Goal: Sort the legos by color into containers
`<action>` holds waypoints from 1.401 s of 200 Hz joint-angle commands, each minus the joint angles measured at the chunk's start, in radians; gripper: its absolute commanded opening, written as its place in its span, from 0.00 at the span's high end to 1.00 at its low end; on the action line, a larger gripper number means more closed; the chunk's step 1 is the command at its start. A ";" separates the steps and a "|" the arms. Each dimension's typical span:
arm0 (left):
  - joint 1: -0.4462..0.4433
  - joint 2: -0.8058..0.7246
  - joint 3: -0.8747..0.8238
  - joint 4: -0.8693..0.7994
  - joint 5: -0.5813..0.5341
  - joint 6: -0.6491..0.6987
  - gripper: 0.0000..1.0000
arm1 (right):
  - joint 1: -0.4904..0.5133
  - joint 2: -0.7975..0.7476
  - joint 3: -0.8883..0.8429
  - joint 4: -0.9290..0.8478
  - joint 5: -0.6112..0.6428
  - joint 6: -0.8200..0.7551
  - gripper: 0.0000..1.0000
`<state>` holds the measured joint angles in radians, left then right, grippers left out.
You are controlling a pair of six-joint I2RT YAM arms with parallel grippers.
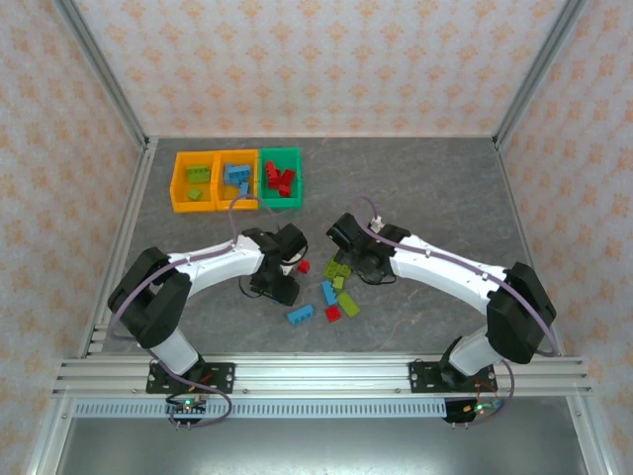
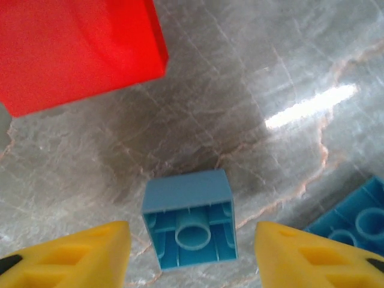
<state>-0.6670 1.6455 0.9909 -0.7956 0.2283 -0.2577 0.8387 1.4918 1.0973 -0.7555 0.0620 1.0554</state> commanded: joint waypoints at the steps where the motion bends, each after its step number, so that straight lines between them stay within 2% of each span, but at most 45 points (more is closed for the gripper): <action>1: 0.001 0.020 -0.003 0.032 -0.013 0.009 0.56 | -0.003 -0.027 -0.002 -0.016 0.012 0.011 0.28; 13: 0.002 0.022 -0.004 0.030 -0.024 0.008 0.62 | -0.003 -0.027 0.000 -0.018 0.011 0.009 0.28; 48: 0.030 -0.028 0.001 0.012 -0.013 -0.007 0.71 | -0.001 -0.029 0.008 -0.017 0.003 0.002 0.28; 70: 0.105 -0.123 0.074 -0.056 0.037 -0.020 0.72 | 0.003 -0.032 0.019 -0.020 -0.002 -0.006 0.29; 97: 0.231 -0.173 0.257 -0.126 -0.010 -0.001 0.72 | 0.006 -0.033 0.027 -0.015 0.001 -0.002 0.28; 135: 0.428 0.030 0.555 -0.138 -0.113 0.000 0.72 | 0.011 -0.021 0.051 -0.015 -0.004 -0.004 0.29; 172: 0.555 0.347 0.890 -0.160 -0.149 -0.047 0.71 | 0.019 -0.049 0.064 -0.048 0.023 -0.005 0.29; 193: 0.571 0.498 1.102 -0.228 -0.144 -0.050 0.66 | 0.023 -0.079 0.056 -0.052 0.043 0.006 0.29; 217: 0.572 0.580 1.263 -0.280 -0.140 -0.060 0.46 | 0.025 -0.100 0.050 -0.051 0.050 0.002 0.28; 228: 0.572 0.578 1.296 -0.295 -0.127 -0.065 0.41 | 0.025 -0.103 0.053 -0.058 0.051 -0.008 0.28; 242: 0.571 0.545 1.292 -0.300 -0.101 -0.066 0.38 | 0.025 -0.103 0.054 -0.068 0.057 -0.014 0.28; 258: 0.568 0.476 1.256 -0.325 -0.061 -0.072 0.40 | 0.025 -0.106 0.045 -0.061 0.057 -0.014 0.28; 280: 0.517 0.315 1.083 -0.312 0.073 -0.085 0.44 | 0.025 -0.126 0.001 -0.029 0.049 0.002 0.27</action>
<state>-0.0975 2.1685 2.1883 -1.0538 0.1707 -0.3202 0.8570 1.4048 1.1328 -0.7807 0.0788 1.0512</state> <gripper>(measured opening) 0.573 0.728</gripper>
